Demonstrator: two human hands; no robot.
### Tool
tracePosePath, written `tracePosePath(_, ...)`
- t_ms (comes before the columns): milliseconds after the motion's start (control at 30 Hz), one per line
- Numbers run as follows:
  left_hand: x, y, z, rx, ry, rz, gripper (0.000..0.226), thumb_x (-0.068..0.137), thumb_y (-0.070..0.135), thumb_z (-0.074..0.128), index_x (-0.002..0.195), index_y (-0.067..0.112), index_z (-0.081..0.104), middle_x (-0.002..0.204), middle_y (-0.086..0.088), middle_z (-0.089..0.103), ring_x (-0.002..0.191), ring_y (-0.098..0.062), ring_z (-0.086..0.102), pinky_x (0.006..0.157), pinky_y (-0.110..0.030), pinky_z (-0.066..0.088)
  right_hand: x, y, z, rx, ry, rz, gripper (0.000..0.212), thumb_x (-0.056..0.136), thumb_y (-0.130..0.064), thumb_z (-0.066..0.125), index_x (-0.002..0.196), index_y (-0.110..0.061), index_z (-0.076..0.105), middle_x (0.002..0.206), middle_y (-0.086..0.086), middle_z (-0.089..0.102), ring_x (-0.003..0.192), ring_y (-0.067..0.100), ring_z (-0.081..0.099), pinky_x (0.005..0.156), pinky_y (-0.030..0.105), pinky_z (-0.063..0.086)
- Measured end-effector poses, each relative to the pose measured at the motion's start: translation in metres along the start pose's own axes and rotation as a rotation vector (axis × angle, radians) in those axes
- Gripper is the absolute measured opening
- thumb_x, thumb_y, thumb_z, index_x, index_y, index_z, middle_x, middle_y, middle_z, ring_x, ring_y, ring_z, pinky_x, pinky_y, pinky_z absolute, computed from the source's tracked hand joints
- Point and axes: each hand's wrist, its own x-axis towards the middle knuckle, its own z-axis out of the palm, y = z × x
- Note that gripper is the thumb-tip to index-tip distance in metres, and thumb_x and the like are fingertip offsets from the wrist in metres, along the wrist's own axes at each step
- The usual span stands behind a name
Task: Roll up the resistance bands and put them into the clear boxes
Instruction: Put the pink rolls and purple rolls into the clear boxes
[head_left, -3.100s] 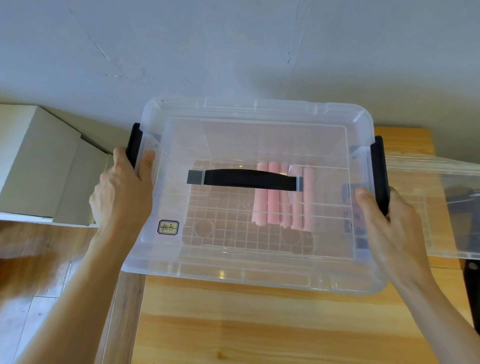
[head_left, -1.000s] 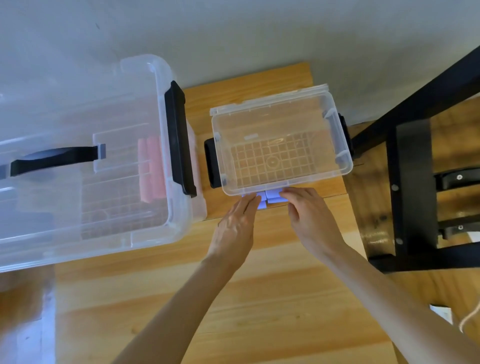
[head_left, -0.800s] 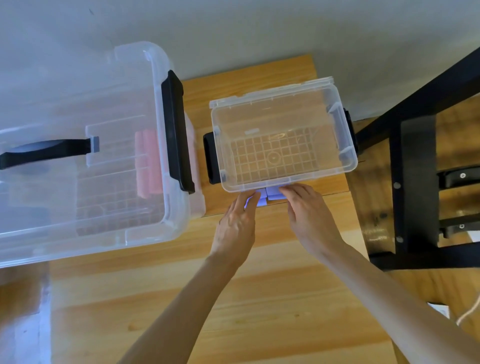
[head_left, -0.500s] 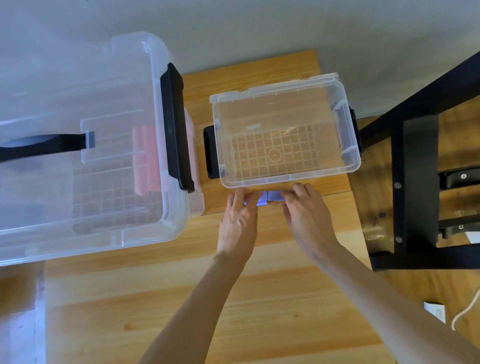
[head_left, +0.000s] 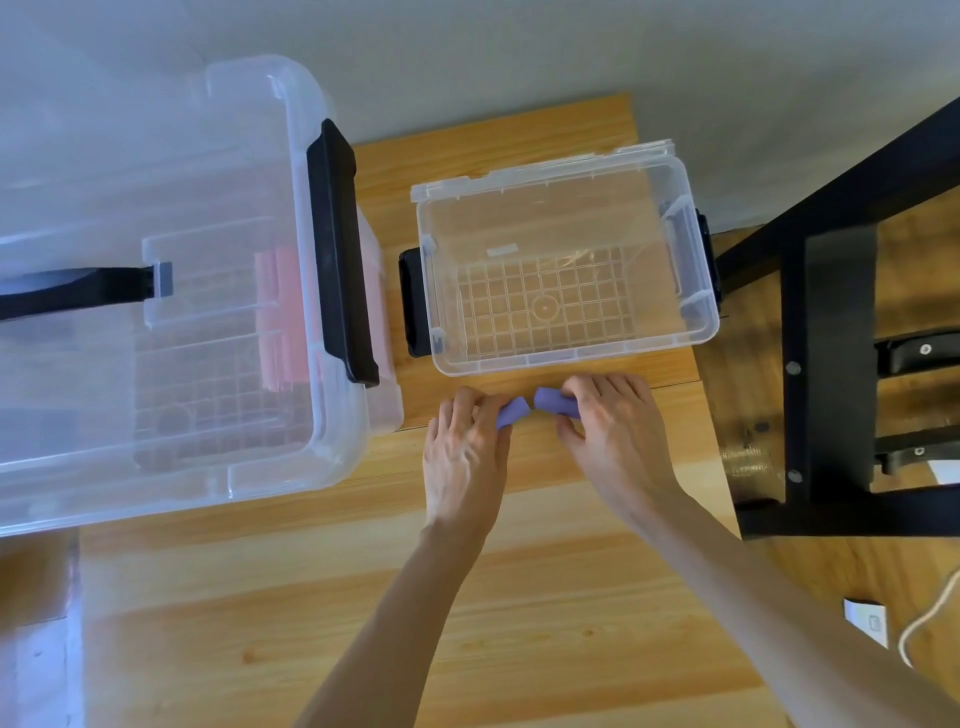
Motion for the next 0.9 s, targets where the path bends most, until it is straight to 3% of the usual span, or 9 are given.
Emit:
tracePosePath(100,-0.013,0.002,-0.02,-0.027,-0.012,0.005,0.021,0.086,0.013,0.073,0.105,0.018,0.066,0.097,0.002,0.059,0.078,-0.021,0.052,0.069,-0.033,0.044,-0.01,-0.003,-0.026,0.141,-0.03,0.041,0.026,0.074,-0.009,0.081,0.084,-0.012,0.058,0.065,-0.003,0.061,0.063,0.022,0.059,0.085,0.03,0.04)
tracePosePath(233,-0.032,0.021,-0.065,-0.211,-0.106,-0.001,0.021,0.092,0.014,0.063,0.109,0.024,0.057,0.103,0.017,0.063,0.088,-0.013,0.06,0.078,-0.026,0.04,-0.021,-0.01,-0.078,0.396,-0.152,0.21,0.017,0.084,-0.014,0.074,0.096,-0.016,0.062,0.084,-0.008,0.068,0.081,0.017,0.063,0.076,0.03,0.05)
tracePosePath(367,-0.023,0.054,-0.117,-0.489,-0.163,-0.084,0.021,0.093,0.013,0.063,0.106,0.025,0.053,0.101,0.021,0.066,0.094,-0.002,0.065,0.079,-0.021,0.048,-0.016,-0.018,-0.141,0.71,-0.224,0.42,0.027,0.083,-0.018,0.076,0.106,-0.028,0.068,0.092,-0.013,0.068,0.088,0.001,0.063,0.074,0.008,0.045)
tracePosePath(433,-0.004,0.071,-0.138,-0.655,-0.163,-0.175,0.024,0.089,0.011,0.07,0.104,0.024,0.057,0.096,0.02,0.068,0.092,0.0,0.066,0.077,-0.013,0.048,-0.003,-0.024,-0.167,0.906,-0.259,0.467,0.026,0.083,-0.019,0.077,0.105,-0.031,0.07,0.093,-0.01,0.072,0.086,0.003,0.067,0.074,0.009,0.048)
tracePosePath(533,0.039,0.089,-0.148,-0.848,-0.211,-0.354,0.027,0.086,0.02,0.075,0.108,0.028,0.061,0.095,0.015,0.071,0.089,0.0,0.068,0.078,-0.014,0.052,0.027,-0.028,-0.181,1.181,-0.26,0.611,0.019,0.087,-0.019,0.072,0.104,-0.027,0.072,0.096,-0.002,0.076,0.087,0.011,0.073,0.082,0.022,0.054)
tracePosePath(633,0.085,0.091,-0.133,-1.025,-0.31,-0.53,0.032,0.089,0.026,0.072,0.119,0.02,0.065,0.104,0.007,0.073,0.093,-0.004,0.069,0.08,-0.017,0.055,0.066,-0.025,-0.166,1.405,-0.256,0.788,0.02,0.091,-0.018,0.068,0.109,-0.011,0.069,0.09,0.003,0.073,0.084,0.014,0.072,0.079,0.028,0.055)
tracePosePath(733,0.122,0.088,-0.105,-1.235,-0.394,-0.779,0.035,0.091,0.023,0.07,0.123,0.011,0.063,0.106,-0.002,0.07,0.09,-0.009,0.067,0.08,-0.021,0.054,0.102,-0.024,-0.136,1.493,-0.288,1.007,0.007,0.096,-0.017,0.062,0.097,-0.009,0.062,0.085,0.004,0.063,0.08,0.015,0.065,0.076,0.027,0.05)
tracePosePath(833,0.142,0.089,-0.08,-1.307,-0.449,-0.986,0.005,0.094,0.015,0.065,0.097,0.012,0.064,0.081,-0.002,0.062,0.069,-0.008,0.057,0.072,-0.021,0.05,0.124,-0.022,-0.104,1.445,-0.318,1.167,0.02,0.099,-0.019,0.058,0.081,-0.014,0.052,0.079,0.003,0.055,0.069,0.014,0.054,0.064,0.024,0.042)
tracePosePath(900,0.15,0.087,-0.064,-1.276,-0.49,-1.041,0.006,0.096,0.016,0.063,0.091,0.013,0.061,0.075,-0.001,0.058,0.066,-0.007,0.053,0.07,-0.02,0.049,0.13,-0.018,-0.088,1.429,-0.299,1.226,0.025,0.1,-0.017,0.057,0.076,-0.013,0.05,0.073,0.002,0.051,0.058,0.012,0.053,0.055,0.021,0.04)
